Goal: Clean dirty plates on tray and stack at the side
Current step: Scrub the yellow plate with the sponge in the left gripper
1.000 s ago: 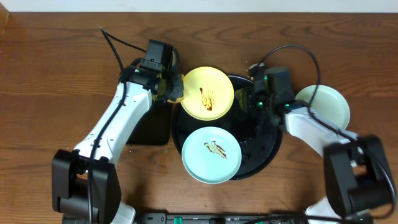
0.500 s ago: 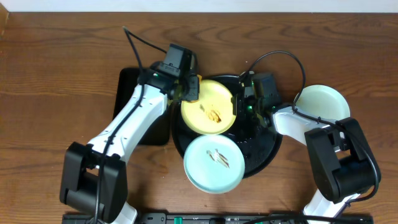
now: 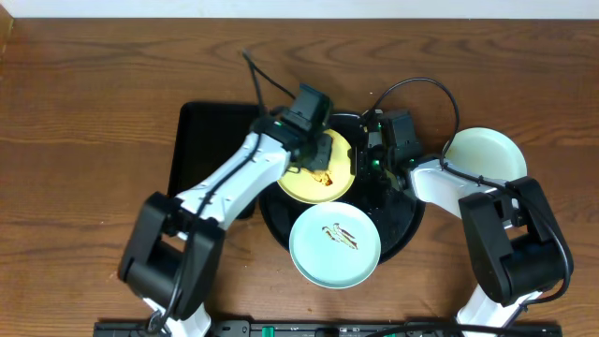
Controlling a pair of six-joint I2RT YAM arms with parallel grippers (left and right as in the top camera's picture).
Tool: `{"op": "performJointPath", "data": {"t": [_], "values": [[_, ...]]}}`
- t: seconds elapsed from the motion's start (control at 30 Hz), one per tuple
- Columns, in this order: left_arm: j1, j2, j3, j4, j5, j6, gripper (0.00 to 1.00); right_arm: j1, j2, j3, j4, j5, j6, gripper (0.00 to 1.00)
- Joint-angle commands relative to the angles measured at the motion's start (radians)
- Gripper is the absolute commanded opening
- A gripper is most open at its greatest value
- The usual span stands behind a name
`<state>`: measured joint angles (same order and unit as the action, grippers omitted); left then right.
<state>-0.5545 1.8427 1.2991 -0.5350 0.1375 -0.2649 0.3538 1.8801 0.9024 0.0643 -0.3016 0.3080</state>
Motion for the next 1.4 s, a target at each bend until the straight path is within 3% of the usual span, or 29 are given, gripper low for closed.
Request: {"op": "performJointPath", "data": {"t": [0.0,0.47,0.73,1.03,1.37], "values": [[-0.03,0.018,-0.007,0.002,0.013,-0.003,0.09,0.006,0.007,0.001,-0.016,0.037,0.018,0.01],[-0.06,0.062,-0.026,0.029,0.14,-0.028,0.08,0.006,0.007,0.001,-0.024,0.036,0.018,0.01],[-0.059,0.134,-0.026,0.029,0.138,-0.051,0.08,0.006,0.007,0.001,-0.025,0.04,0.029,0.01],[-0.013,0.154,-0.026,0.001,-0.136,-0.051,0.08,0.006,0.007,0.001,-0.051,0.06,0.029,0.01],[0.119,0.154,-0.025,0.003,-0.153,-0.051,0.08,0.006,0.007,0.001,-0.109,0.113,0.029,0.01]]}}
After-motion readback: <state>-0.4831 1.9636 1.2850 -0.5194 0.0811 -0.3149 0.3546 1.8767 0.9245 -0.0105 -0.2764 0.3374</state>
